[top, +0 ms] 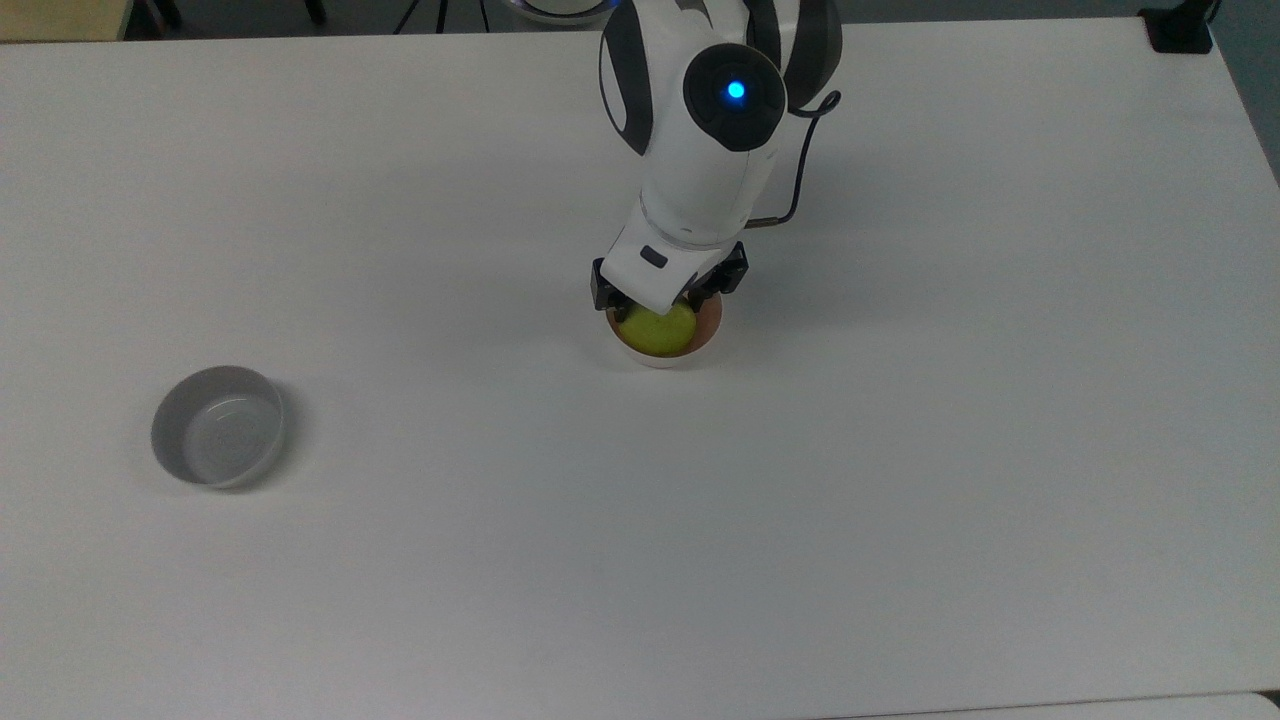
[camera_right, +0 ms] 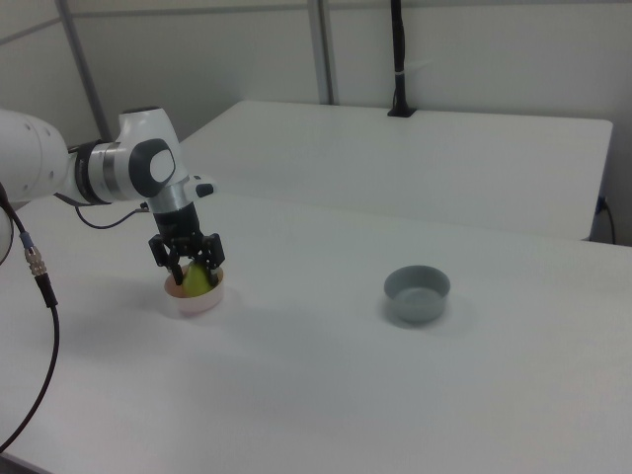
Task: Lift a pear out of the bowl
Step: 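Lift the green pear up out of the pink bowl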
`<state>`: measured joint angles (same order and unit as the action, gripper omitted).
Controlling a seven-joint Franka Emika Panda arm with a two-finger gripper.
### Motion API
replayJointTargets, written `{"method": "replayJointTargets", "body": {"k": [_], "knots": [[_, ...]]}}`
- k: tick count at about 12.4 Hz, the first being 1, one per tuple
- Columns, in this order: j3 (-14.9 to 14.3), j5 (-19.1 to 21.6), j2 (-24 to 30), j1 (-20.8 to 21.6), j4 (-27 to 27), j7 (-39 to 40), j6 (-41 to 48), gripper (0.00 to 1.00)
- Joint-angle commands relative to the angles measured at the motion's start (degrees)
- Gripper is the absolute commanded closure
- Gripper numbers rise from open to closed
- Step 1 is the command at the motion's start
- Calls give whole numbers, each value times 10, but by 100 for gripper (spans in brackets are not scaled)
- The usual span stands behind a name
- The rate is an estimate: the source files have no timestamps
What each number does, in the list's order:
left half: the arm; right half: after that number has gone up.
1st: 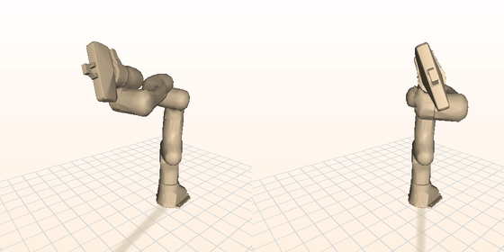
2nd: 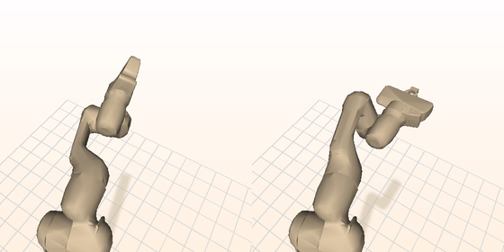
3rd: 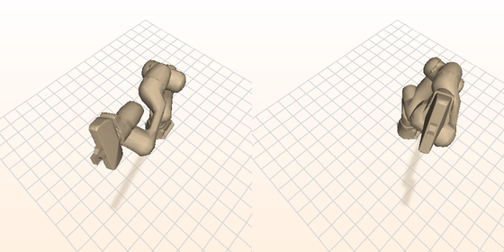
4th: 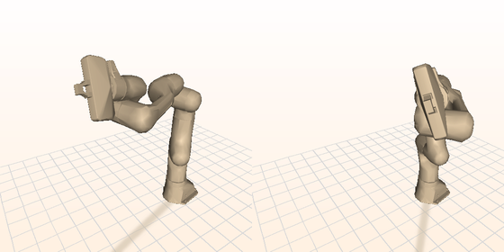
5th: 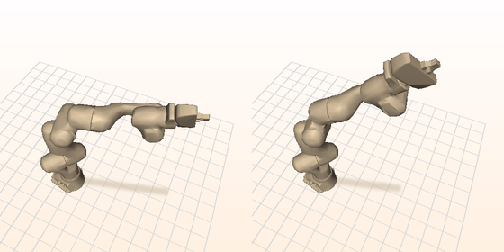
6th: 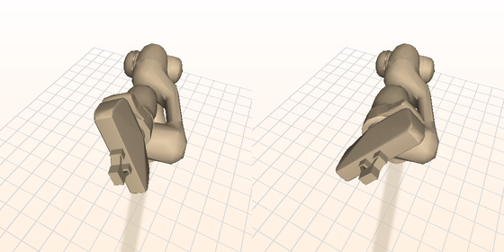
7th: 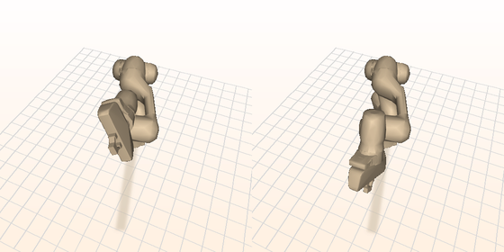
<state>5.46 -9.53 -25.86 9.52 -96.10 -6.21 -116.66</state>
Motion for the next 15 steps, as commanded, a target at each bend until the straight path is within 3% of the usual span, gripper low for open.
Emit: {"method": "replayJointTargets", "body": {"k": [1, 6, 10, 15], "knots": [[4, -11, 17, 6, -4, -14, 8, 53], [13, -8, 64, 6, 7, -13, 61, 53], [17, -1, 88, 3, 85, -12, 171, 53], [10, -3, 96, -17, 88, 22, 183, 53]]}}
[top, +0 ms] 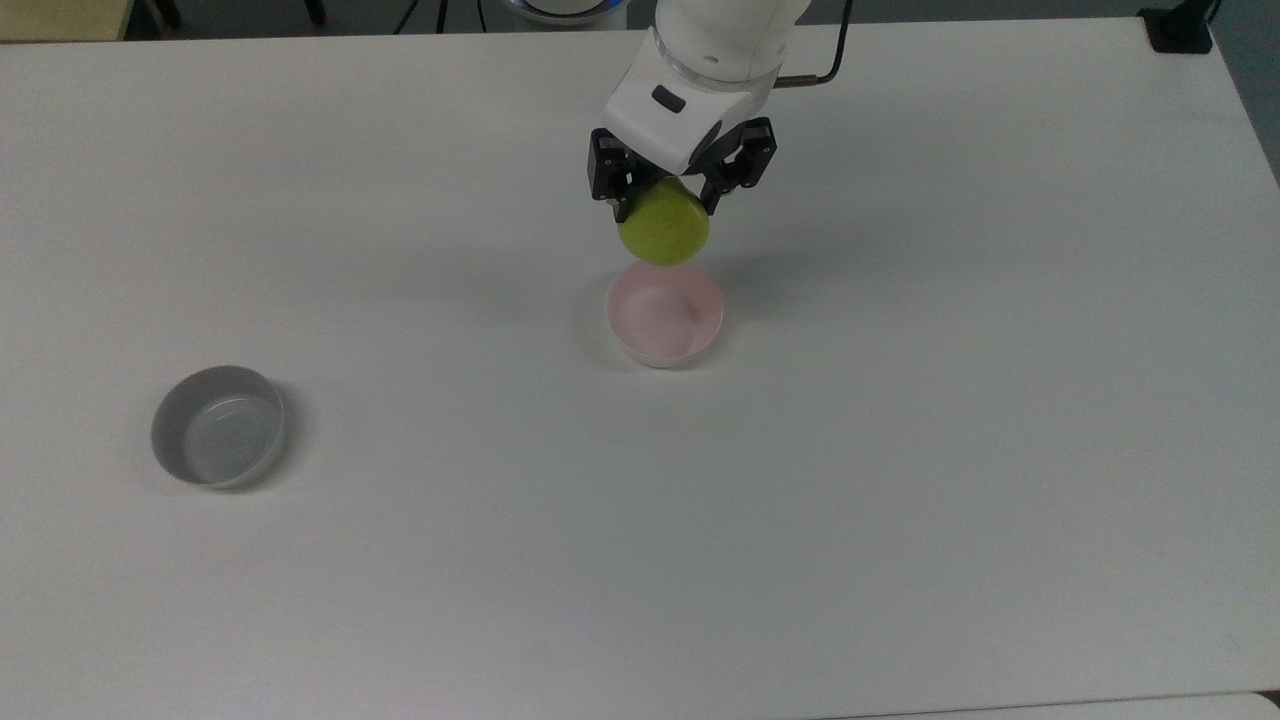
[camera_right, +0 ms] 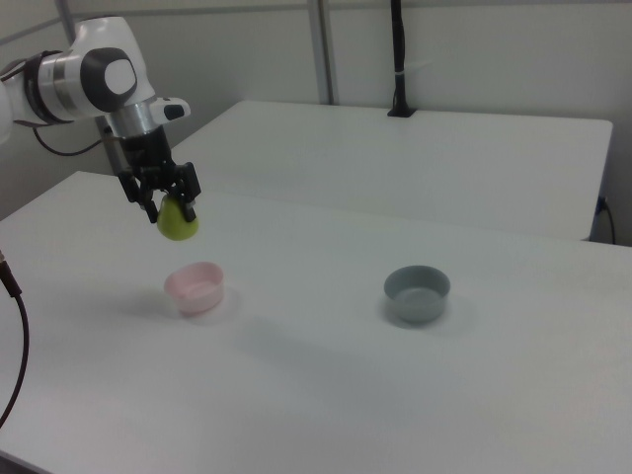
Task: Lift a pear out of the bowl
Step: 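Lift the green pear up out of the pink bowl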
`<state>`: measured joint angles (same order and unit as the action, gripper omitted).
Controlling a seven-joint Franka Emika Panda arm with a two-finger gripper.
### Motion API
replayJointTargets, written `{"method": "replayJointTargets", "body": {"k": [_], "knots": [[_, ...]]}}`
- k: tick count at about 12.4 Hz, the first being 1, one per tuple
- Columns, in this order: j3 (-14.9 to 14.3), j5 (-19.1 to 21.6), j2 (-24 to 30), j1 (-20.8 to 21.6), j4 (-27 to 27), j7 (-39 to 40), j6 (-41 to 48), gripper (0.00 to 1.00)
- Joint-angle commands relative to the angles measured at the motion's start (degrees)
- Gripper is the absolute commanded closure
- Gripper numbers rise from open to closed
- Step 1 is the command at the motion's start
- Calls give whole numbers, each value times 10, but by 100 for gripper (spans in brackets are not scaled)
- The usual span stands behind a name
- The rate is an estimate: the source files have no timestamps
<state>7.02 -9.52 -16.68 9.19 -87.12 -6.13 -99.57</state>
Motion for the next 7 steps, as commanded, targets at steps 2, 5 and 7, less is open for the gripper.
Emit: {"method": "replayJointTargets", "body": {"k": [2, 5, 7], "knots": [[-13, -5, 1, -50, -5, 54, 8, 53], [-72, -4, -8, -63, -14, 106, -18, 53], [-83, -2, -16, -80, -30, 113, -60, 53]]}}
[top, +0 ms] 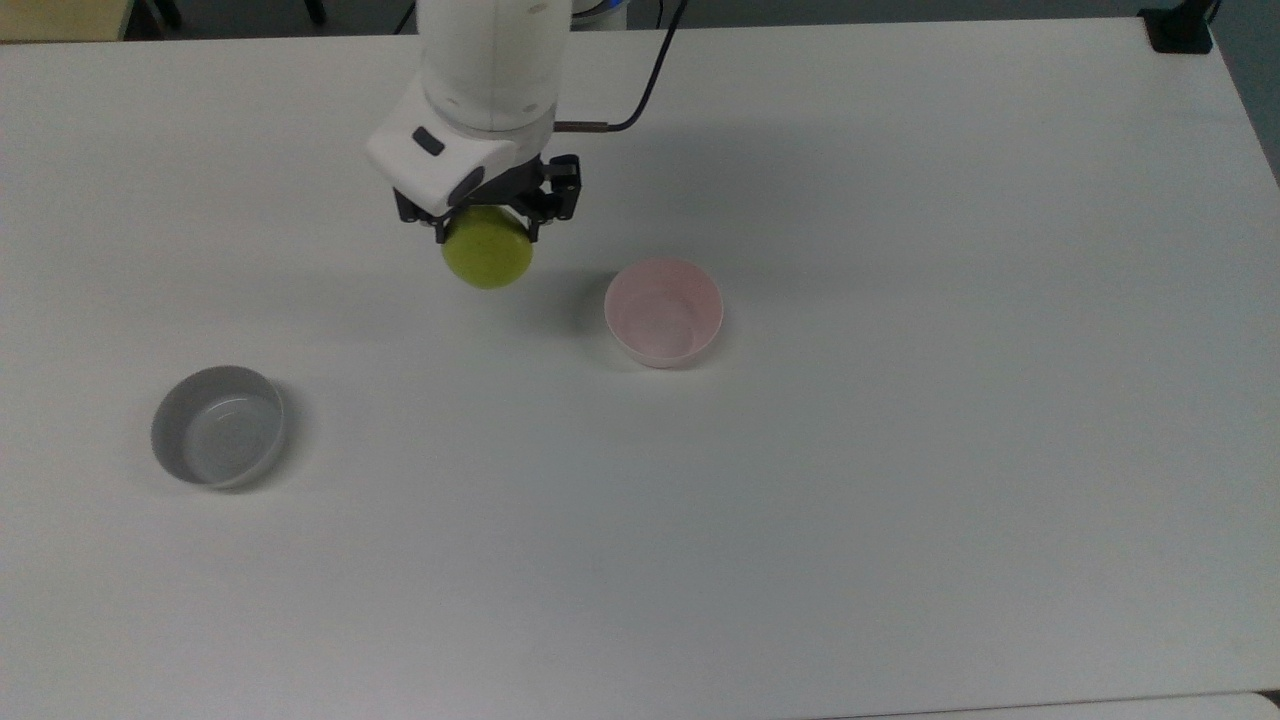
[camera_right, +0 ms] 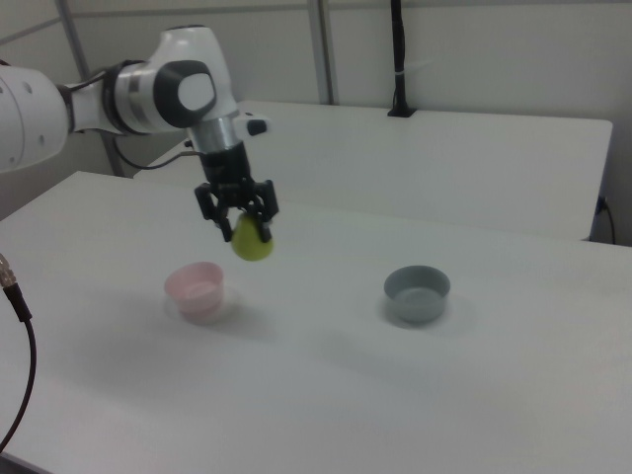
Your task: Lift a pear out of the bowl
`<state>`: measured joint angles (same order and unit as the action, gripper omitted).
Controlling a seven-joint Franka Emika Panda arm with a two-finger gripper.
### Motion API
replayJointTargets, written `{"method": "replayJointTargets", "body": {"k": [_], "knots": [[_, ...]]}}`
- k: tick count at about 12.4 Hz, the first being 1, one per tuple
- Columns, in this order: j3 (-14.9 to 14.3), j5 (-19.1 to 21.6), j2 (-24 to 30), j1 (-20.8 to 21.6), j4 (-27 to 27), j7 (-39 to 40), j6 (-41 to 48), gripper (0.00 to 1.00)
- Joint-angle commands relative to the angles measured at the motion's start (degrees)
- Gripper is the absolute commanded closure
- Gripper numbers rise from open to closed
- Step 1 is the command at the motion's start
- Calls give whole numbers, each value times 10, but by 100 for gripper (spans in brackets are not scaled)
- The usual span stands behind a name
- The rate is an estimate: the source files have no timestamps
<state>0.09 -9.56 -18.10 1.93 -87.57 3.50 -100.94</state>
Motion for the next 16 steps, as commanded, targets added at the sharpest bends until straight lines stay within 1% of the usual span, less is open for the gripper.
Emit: {"method": "replayJointTargets", "body": {"k": [1, 4, 9, 13, 15, 16], "knots": [[-14, -3, -11, -12, -29, 17, -64, 53], [-14, -3, -39, -25, -37, 16, -100, 53], [-14, -6, -80, -25, -48, 11, -124, 53], [-14, -9, -90, -25, -47, 11, -126, 52], [-14, -11, -96, -24, -47, 11, -127, 32], [-14, -11, -98, -24, -46, 11, -127, 15]]}}
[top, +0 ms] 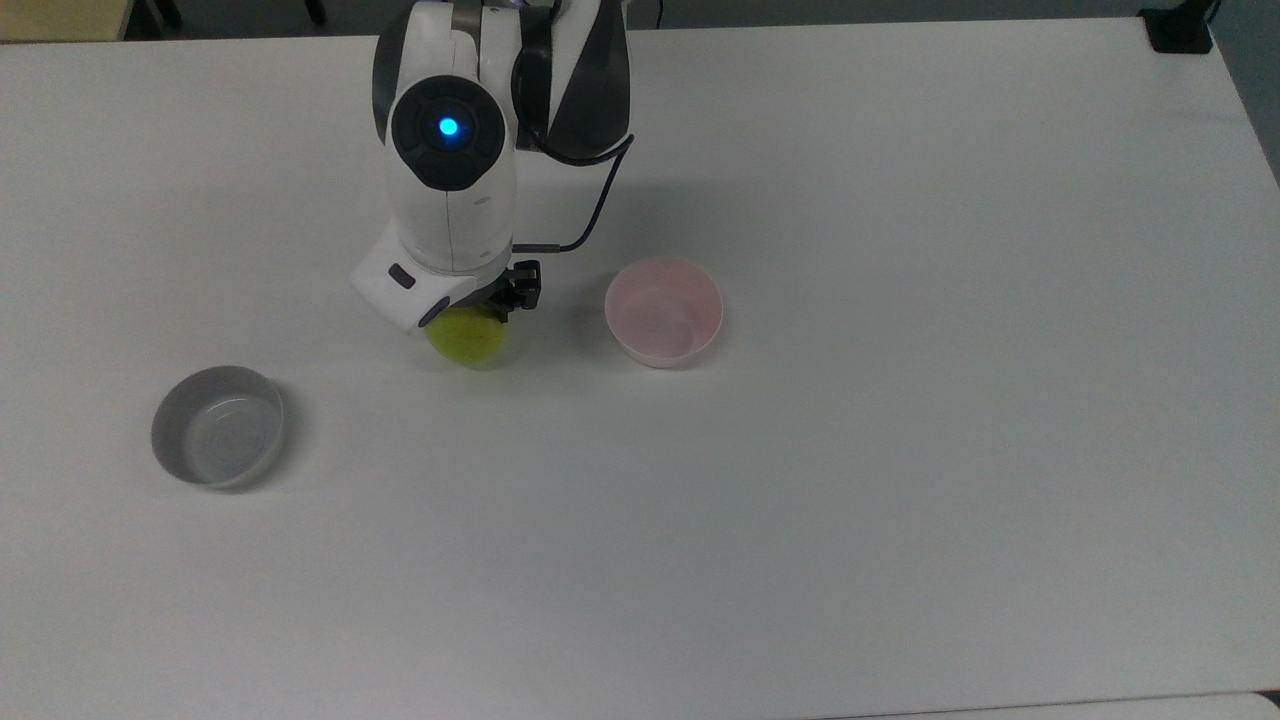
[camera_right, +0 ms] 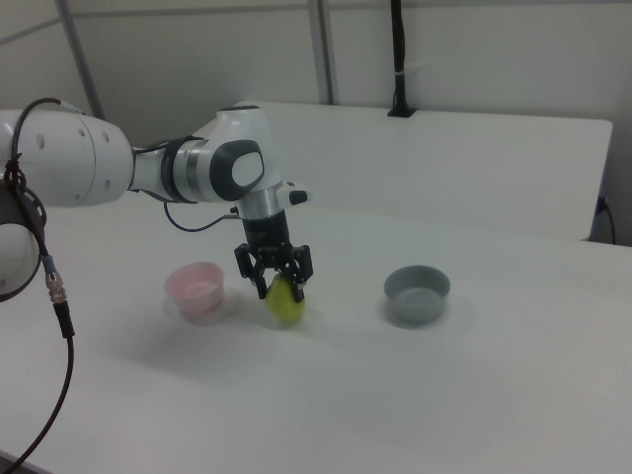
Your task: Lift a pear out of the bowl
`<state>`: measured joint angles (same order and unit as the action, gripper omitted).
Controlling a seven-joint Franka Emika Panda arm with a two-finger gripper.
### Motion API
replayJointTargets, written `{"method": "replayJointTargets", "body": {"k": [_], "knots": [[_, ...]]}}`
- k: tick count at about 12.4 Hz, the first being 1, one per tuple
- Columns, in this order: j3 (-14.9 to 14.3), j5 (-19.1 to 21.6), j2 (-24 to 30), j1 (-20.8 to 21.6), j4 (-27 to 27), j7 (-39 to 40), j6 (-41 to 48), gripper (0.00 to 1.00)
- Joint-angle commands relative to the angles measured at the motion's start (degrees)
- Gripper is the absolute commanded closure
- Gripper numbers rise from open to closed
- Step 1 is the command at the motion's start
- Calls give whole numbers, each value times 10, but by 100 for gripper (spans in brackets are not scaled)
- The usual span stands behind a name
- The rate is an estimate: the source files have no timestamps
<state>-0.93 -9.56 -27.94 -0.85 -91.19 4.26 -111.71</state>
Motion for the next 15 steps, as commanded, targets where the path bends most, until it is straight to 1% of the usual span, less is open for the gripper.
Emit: {"method": "replayJointTargets", "body": {"k": [1, 3, 4, 6, 7, 9, 11, 13, 14, 15], "knots": [[-4, -11, 2, 3, -10, 3, -18, 0], [-5, -9, 19, 3, -6, 1, -9, 0], [-4, -8, 42, 2, -6, 0, -1, 0], [-3, -3, 77, 5, 12, 0, 45, 0], [2, -2, 88, 10, 27, -3, 75, 0], [6, 4, 123, 25, 32, -22, 96, 0], [6, 10, 161, 48, 31, -53, 142, 0], [7, 10, 193, 72, 29, -107, 163, 0], [8, 19, 204, 79, 27, -123, 163, 0], [7, 44, 219, 81, 25, -124, 164, 0]]}}
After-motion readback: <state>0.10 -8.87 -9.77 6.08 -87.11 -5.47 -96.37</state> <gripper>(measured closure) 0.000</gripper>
